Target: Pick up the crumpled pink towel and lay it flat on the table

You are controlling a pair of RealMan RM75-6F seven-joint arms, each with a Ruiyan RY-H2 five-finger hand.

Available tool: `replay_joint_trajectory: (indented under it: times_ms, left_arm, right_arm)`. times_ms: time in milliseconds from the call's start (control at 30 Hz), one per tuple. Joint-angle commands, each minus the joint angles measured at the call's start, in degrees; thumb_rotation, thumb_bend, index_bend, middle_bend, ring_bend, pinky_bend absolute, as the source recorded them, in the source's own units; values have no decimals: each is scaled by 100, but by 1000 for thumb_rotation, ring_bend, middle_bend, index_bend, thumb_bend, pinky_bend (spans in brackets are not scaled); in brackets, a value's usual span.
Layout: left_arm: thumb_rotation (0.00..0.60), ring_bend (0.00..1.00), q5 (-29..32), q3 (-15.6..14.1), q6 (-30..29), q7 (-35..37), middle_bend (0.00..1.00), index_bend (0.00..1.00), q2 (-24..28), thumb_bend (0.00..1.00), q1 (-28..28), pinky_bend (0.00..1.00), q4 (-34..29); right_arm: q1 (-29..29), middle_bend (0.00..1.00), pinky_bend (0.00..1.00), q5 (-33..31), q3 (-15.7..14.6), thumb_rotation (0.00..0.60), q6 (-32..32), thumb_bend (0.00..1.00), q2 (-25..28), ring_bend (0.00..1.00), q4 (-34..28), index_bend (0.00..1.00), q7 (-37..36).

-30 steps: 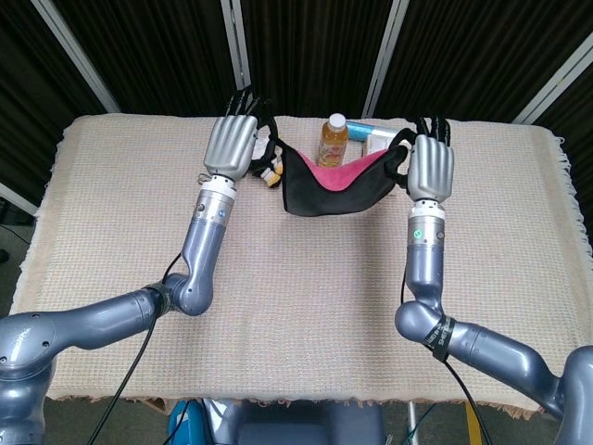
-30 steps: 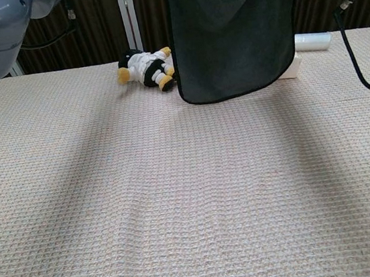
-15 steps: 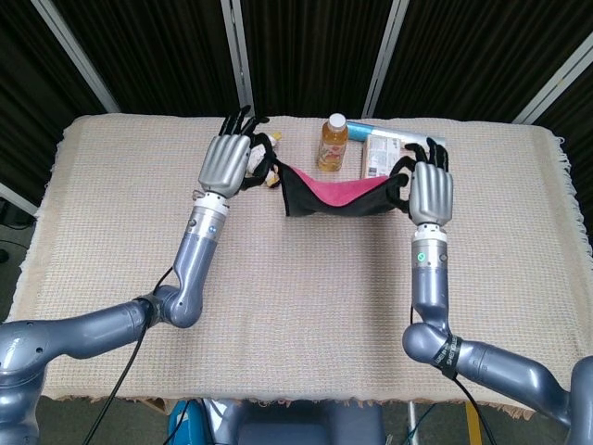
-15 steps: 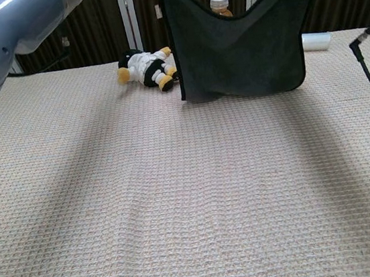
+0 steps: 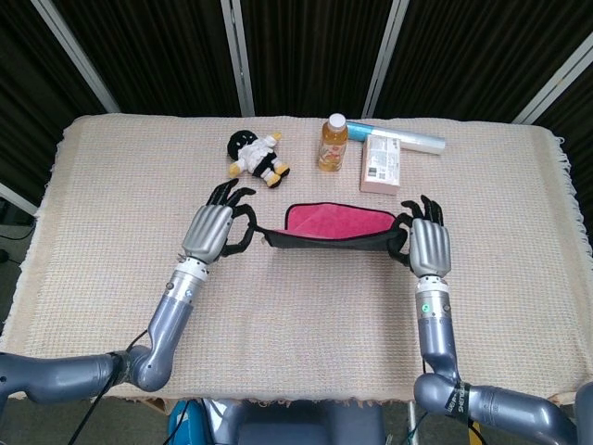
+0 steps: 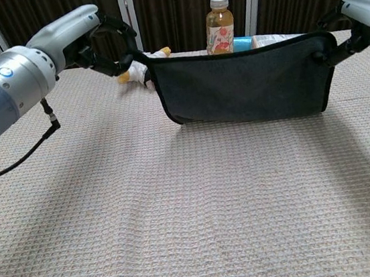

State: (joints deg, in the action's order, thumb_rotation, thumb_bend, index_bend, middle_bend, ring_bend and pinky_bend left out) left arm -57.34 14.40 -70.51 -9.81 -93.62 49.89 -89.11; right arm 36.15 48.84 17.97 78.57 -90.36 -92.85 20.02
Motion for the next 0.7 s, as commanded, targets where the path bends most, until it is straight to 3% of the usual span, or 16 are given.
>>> replay_joint_trajectory:
  times_ms: [33, 700]
  left_arm:
    - [600, 0, -193, -156, -111, 87, 175, 605, 20, 571, -191, 0, -161]
    - [600, 0, -985, -741, -236, 110, 175, 605, -98, 572, -966, 0, -472]
  right_arm:
    - [-172, 238, 0, 190, -168, 600, 104, 709, -19, 0, -83, 877, -101]
    - [-978, 239, 0, 869, -839, 600, 142, 709, -120, 0, -59, 877, -483]
